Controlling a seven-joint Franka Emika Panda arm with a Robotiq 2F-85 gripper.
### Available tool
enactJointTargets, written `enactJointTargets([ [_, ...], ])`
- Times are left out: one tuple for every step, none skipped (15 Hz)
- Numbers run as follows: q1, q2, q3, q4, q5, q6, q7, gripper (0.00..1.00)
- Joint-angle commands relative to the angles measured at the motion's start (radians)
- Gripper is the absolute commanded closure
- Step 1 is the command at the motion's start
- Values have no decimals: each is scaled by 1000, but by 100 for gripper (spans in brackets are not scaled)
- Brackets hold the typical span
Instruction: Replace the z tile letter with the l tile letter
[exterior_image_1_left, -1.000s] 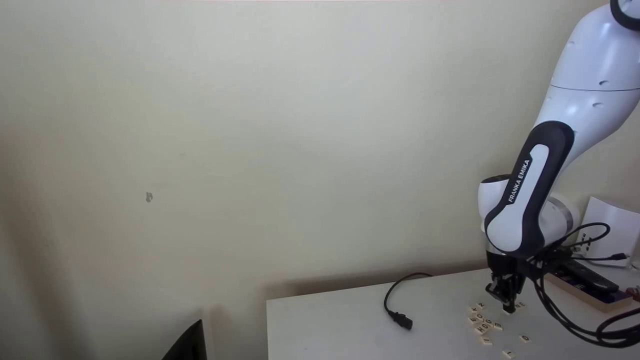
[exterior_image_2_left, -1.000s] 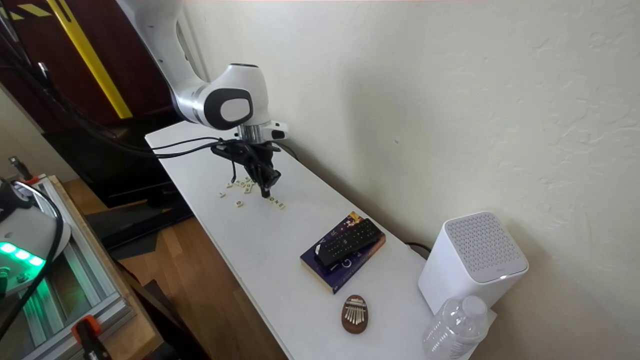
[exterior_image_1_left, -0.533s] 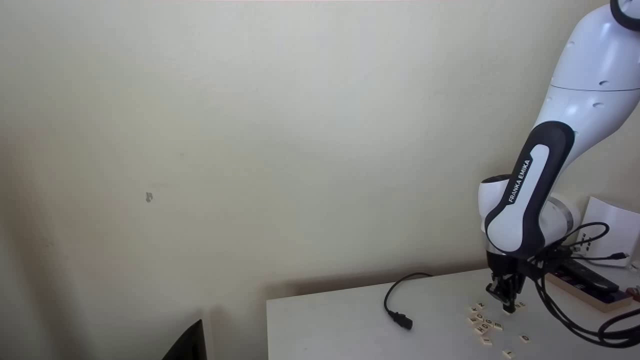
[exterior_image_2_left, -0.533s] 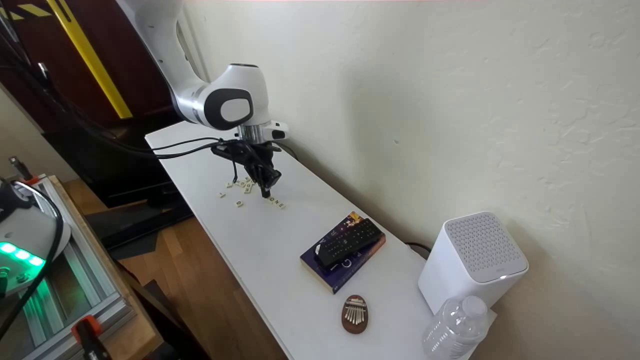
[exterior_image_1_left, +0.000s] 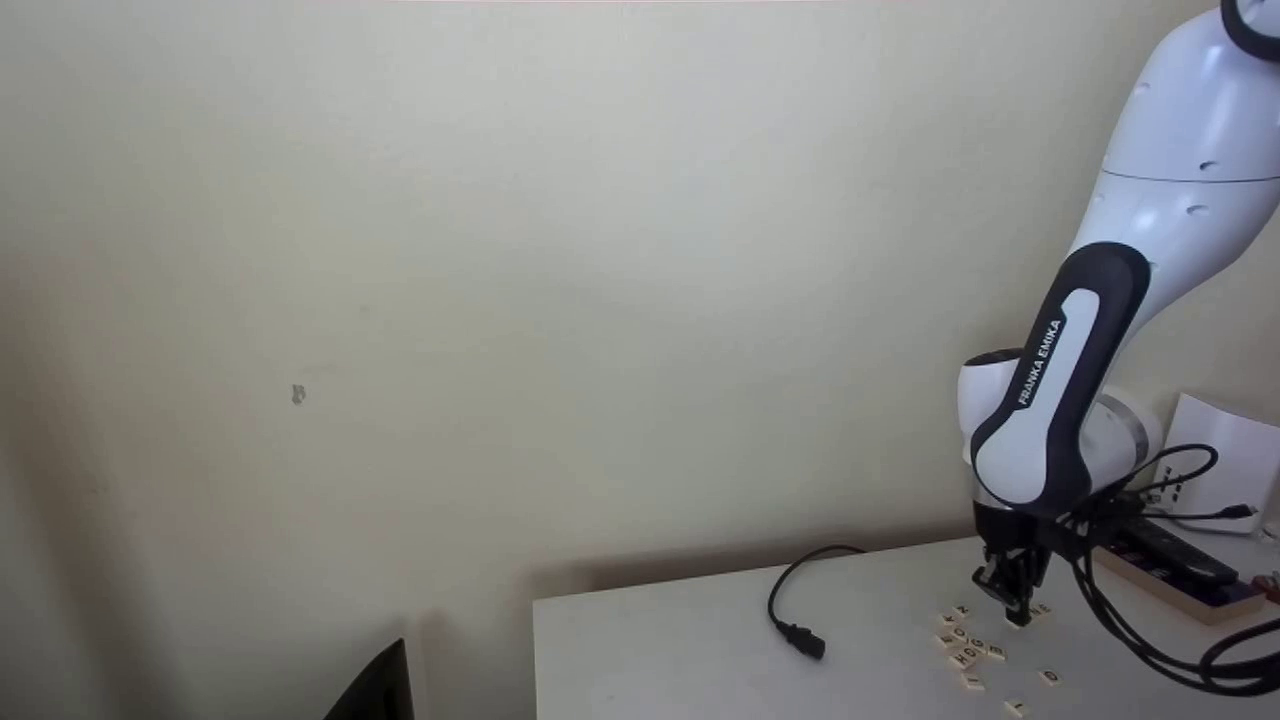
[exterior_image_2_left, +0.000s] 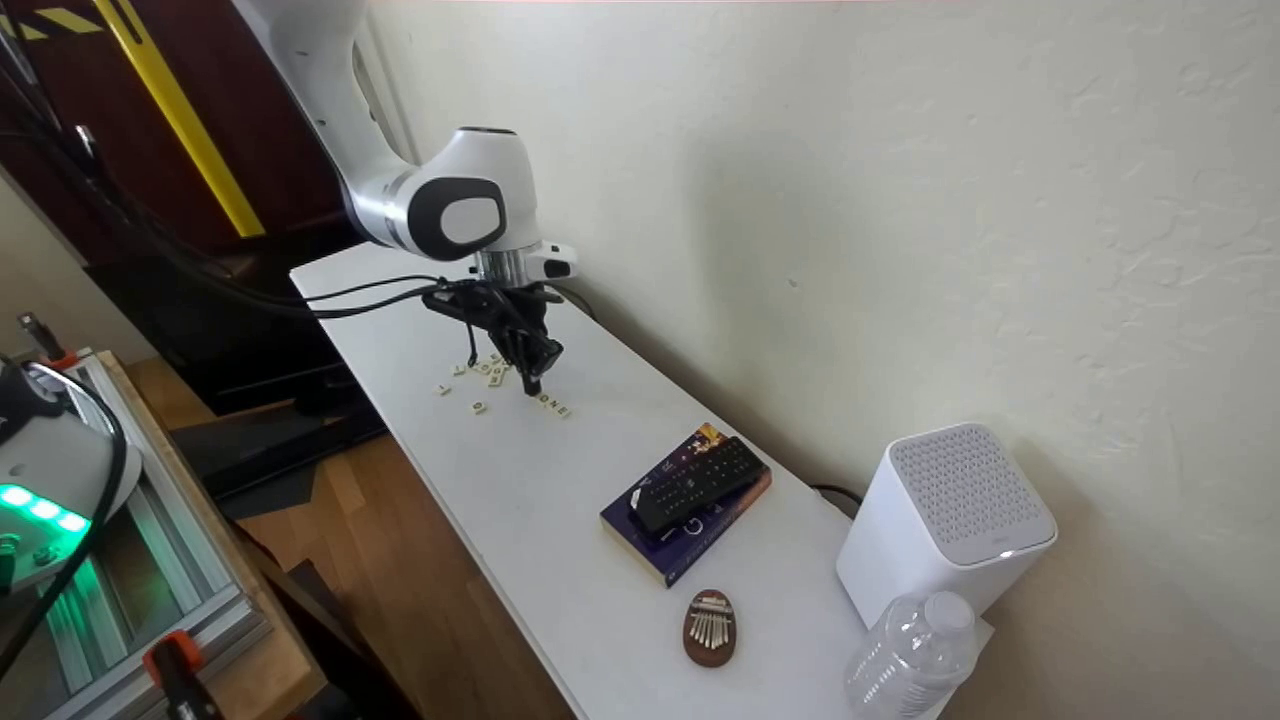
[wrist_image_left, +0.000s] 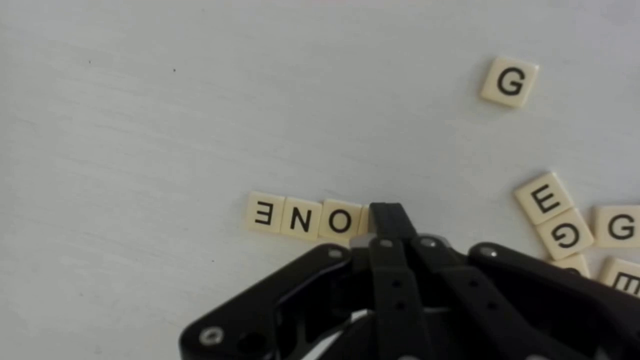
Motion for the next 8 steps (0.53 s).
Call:
enactJointTargets([
  [-2, -25, -3, -30, -24, 26, -7, 100],
  [0, -29, -4, -33, -23, 21, -4, 100],
  [8, -33, -10, -37, -26, 20, 1, 100],
  [8, -35, -10, -38, -26, 16, 0, 100],
  [15, -37, -17, -39, -27, 15, 5, 100],
  [17, -41, -19, -43, -29, 16, 5, 100],
  [19, -47, -22, -46, -29, 16, 7, 100],
  [17, -57, -22, -54, -28, 17, 6, 100],
])
